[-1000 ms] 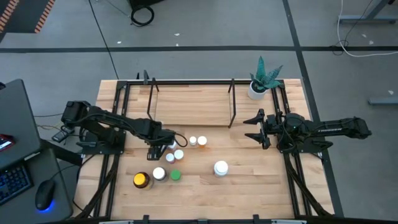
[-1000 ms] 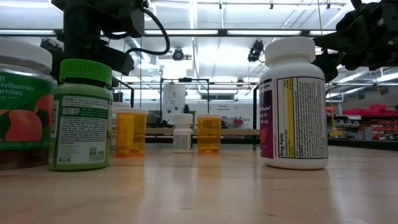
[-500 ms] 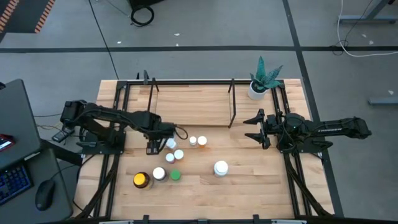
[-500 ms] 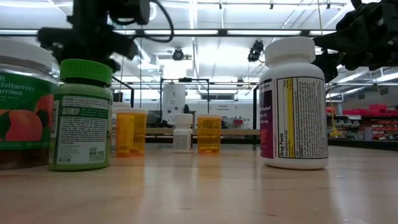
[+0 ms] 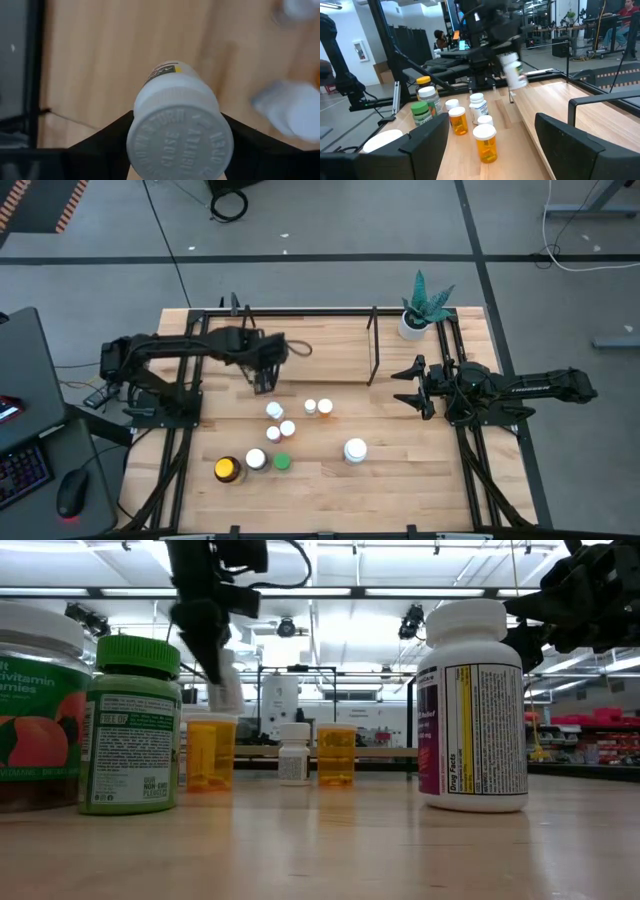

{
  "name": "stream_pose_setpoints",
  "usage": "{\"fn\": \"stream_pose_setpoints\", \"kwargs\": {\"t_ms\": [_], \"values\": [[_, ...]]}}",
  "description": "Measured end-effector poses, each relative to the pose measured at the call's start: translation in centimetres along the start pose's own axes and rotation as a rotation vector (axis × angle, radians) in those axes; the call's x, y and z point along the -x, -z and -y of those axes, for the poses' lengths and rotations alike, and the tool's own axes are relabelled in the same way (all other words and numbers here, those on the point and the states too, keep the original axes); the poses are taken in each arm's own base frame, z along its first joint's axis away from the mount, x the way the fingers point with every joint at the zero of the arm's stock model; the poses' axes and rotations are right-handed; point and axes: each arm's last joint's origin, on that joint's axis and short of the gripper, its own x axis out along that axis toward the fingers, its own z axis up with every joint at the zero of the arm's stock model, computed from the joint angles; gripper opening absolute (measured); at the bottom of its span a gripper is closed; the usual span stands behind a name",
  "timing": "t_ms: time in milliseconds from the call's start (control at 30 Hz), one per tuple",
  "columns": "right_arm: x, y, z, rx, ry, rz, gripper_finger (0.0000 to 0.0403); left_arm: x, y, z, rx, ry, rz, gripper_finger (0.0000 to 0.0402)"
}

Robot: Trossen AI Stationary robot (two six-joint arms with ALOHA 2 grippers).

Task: Pick and place medicine bottles onto shelf by color
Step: Put the left white bottle on the shelf

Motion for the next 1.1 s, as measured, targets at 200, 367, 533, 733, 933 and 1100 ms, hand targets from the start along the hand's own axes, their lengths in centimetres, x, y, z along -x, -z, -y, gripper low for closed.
{"fn": "stream_pose_setpoints", "kwargs": {"t_ms": [200,367,533,733,933,1100], "values": [[0.0,0.0,0.0,0.000,0.000,0.000,0.0303,-2.3,-1.1,-3.4,0.071,-0.048,0.044,0.0244],[0.0,0.0,0.0,0.000,0.000,0.000,0.0303,-3.6,-2.5,-5.7,0.034,-0.073,0.035,0.0239],[0.0,-0.1,0.0,0.000,-0.001,0.005,0.0303,-4.6,-3.9,-7.8,-0.101,-0.043,-0.011,0.0244],[0.0,-0.1,0.0,0.000,-0.001,0.007,0.0303,-6.4,-2.5,-10.8,-0.132,0.021,-0.123,0.0242],[0.0,-0.1,0.0,0.000,-0.001,0.007,0.0303,-6.7,-1.5,-12.3,-0.067,0.025,-0.161,0.0251],[0.0,-0.1,0.0,0.000,-0.001,0.007,0.0303,-6.7,-1.3,-12.2,-0.046,0.033,-0.183,0.0294]]}}
